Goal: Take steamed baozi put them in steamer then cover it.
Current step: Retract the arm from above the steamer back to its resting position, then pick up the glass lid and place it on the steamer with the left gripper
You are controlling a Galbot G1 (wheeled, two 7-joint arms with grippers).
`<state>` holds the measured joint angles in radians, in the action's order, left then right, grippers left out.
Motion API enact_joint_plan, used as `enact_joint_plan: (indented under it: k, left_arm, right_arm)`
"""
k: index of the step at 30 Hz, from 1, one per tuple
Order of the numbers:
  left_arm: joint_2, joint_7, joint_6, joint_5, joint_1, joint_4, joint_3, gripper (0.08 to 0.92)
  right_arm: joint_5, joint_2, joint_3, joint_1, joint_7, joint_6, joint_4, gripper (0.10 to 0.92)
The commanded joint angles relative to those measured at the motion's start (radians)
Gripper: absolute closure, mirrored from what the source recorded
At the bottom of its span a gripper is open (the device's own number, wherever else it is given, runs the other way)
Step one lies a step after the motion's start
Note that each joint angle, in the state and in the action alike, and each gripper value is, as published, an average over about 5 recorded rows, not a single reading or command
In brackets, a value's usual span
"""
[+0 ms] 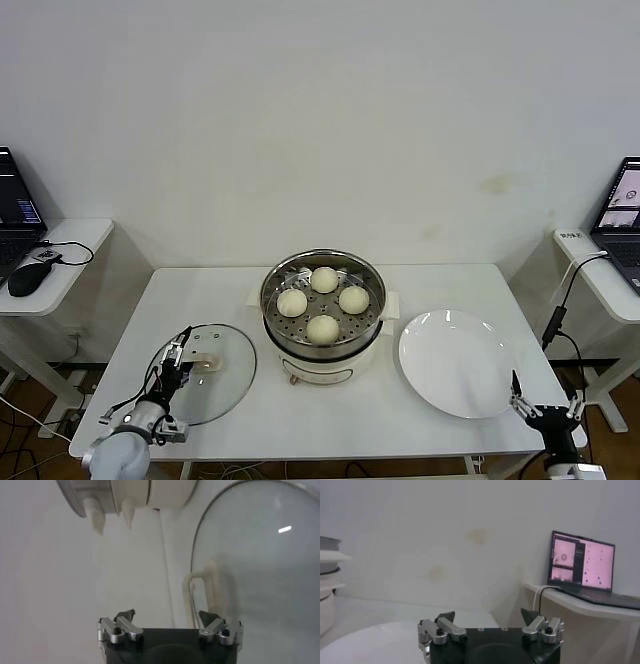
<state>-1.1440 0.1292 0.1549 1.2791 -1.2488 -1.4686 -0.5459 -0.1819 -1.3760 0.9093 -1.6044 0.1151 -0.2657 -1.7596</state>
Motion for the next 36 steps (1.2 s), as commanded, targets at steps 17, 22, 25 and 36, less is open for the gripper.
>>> enact_joint_plan:
  k: [17, 22, 25, 36]
  left_arm:
    - [-0.011, 0.031, 0.003, -0.045, 0.040, 0.082, 0.017, 0.568]
    - [-0.008, 0.057, 0.008, -0.057, 0.018, 0.045, -0.012, 0.715]
    - [-0.003, 0.067, 0.007, -0.063, -0.009, -0.005, -0.042, 0.801]
    - [0.084, -0.033, -0.091, -0.186, -0.166, -0.309, -0.200, 0.854]
  right_arm:
    - [0.016, -0.006, -0.020, -0.002, 0.003, -0.004, 0.009, 0.202]
    - [0.013, -0.013, -0.030, 0.001, 0.004, -0.001, 0.009, 0.203]
    - [0.015, -0.014, -0.039, 0.001, 0.006, 0.000, 0.005, 0.202]
    - [0.034, -0.009, -0.077, 0.002, 0.011, -0.001, -0.009, 0.203]
